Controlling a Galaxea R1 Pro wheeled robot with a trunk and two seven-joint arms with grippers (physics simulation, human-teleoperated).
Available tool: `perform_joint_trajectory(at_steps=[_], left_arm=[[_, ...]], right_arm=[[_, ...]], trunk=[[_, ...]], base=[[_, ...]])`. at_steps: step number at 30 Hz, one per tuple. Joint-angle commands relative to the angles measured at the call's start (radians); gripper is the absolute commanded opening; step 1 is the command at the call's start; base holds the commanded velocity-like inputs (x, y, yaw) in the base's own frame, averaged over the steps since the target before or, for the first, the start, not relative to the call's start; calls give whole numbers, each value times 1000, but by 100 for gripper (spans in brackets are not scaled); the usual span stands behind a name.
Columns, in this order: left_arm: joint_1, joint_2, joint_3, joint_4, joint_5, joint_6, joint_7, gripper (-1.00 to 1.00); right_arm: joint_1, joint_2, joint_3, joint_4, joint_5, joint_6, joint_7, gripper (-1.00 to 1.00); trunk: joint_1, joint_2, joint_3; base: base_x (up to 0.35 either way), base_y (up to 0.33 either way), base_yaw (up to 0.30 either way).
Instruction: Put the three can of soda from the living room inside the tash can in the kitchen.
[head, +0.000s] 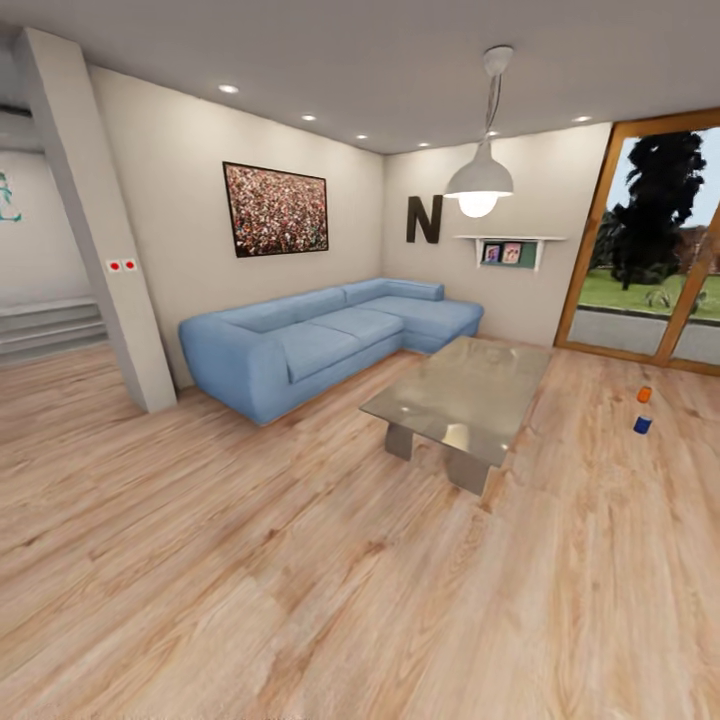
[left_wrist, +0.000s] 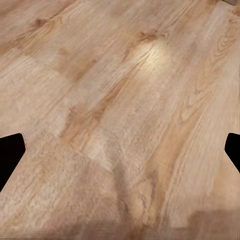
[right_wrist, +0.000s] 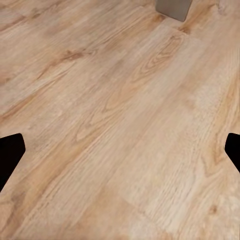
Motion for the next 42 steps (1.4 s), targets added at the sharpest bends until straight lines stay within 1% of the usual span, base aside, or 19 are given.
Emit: perform_joint_trajectory(at_steps=[1,7,13,25,32,42], left_arm=[[0,0,0,0,0,0,3,100],[0,0,-5,0,0,1,52,100],[0,0,-7,0,0,1,69,100],[0,0,-6,0,0,1,71,100],[0,0,-6,1,0,1,71,100],[0,0,-1,-1,2,1,71,100]], right_arm=[[0,0,0,0,0,0,0,100],[0,0,0,0,0,0,0,100],[0,0,0,0,0,0,0,100],[0,0,0,0,-4,0,0,100],[0,-1,0,0,-7,0,0,100],[0,-1,1,0,-8,0,0,100]], trunk=[[0,0,0],[0,0,0],[0,0,0],[0,0,10],[0,0,14],[0,0,28]], base=[[-1,-159,207],[0,-250,207],[0,-307,202],[-20,-319,126],[-85,-317,21],[-115,-262,2]])
